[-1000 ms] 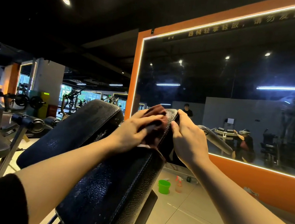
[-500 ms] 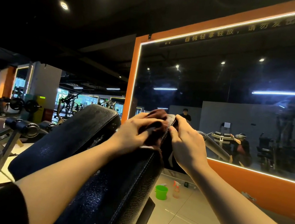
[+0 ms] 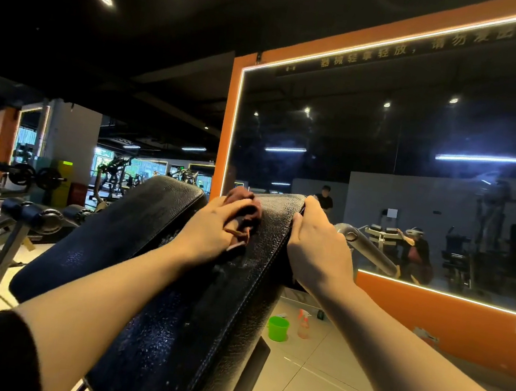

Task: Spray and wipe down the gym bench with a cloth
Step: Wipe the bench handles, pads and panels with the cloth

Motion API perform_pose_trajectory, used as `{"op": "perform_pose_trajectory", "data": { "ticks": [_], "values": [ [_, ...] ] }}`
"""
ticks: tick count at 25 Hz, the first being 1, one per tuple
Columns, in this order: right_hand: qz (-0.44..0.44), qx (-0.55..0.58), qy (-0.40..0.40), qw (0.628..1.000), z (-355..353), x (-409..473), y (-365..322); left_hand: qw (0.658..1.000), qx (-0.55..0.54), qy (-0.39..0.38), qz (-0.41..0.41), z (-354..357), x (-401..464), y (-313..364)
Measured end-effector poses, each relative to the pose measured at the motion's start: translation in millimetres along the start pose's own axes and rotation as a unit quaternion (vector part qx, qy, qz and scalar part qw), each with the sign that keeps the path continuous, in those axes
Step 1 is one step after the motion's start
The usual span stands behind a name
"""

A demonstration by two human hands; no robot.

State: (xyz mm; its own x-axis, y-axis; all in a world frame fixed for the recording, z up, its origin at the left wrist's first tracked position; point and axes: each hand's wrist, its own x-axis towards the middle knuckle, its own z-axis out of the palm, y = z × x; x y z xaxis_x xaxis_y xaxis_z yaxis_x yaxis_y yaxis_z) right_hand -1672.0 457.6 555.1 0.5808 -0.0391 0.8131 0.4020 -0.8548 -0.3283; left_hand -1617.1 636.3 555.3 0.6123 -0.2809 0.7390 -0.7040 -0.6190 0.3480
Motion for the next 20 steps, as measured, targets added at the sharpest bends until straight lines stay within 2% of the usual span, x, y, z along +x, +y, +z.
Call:
{"op": "perform_pose_trajectory", "data": {
  "ticks": [1,3,6,8,10,12,13,15,17,19,20],
  "values": [
    [0.016,0.007,-0.009,1.0,1.0,-0.8,-2.5,0.999,0.015,-0.001,-0.029,-0.2,6.5,1.1],
    [0.028,0.018,-0.014,0.999,1.5,-2.3,-3.3,1.0,0.004,0.004,-0.029,8.2,13.1,18.2],
    [0.024,0.027,0.002,0.999,-0.4,-5.6,-1.6,0.997,-0.032,0.006,0.068,13.9,-5.3,42.9],
    [0.02,0.022,-0.002,1.0,0.6,-4.8,-0.2,0.991,-0.058,-0.036,0.113,4.1,-19.5,32.8],
    [0.018,-0.001,-0.002,1.0,2.6,-6.1,1.0,0.997,-0.04,-0.044,0.044,-6.6,-15.6,8.9],
    [0.02,-0.013,0.004,1.0,3.8,-6.1,1.6,0.998,-0.024,-0.009,-0.051,-8.4,-5.0,-2.2],
    [0.023,-0.011,0.003,1.0,3.0,-5.8,1.5,0.998,-0.038,0.004,-0.048,-3.9,-1.1,5.3],
    [0.021,0.009,0.0,1.0,1.4,-7.3,0.0,0.995,-0.087,0.002,0.042,6.5,-4.6,31.6],
    [-0.003,0.043,0.005,0.999,-0.2,-8.6,0.8,0.988,-0.089,-0.014,0.124,10.9,-17.5,44.4],
    [-0.013,0.045,0.004,0.999,-1.4,-10.1,0.9,0.99,-0.053,-0.015,0.13,5.6,-18.1,31.4],
    [-0.009,0.032,0.0,0.999,-1.2,-10.5,0.5,0.995,-0.039,-0.006,0.088,2.6,-13.1,21.0]
  ]
}}
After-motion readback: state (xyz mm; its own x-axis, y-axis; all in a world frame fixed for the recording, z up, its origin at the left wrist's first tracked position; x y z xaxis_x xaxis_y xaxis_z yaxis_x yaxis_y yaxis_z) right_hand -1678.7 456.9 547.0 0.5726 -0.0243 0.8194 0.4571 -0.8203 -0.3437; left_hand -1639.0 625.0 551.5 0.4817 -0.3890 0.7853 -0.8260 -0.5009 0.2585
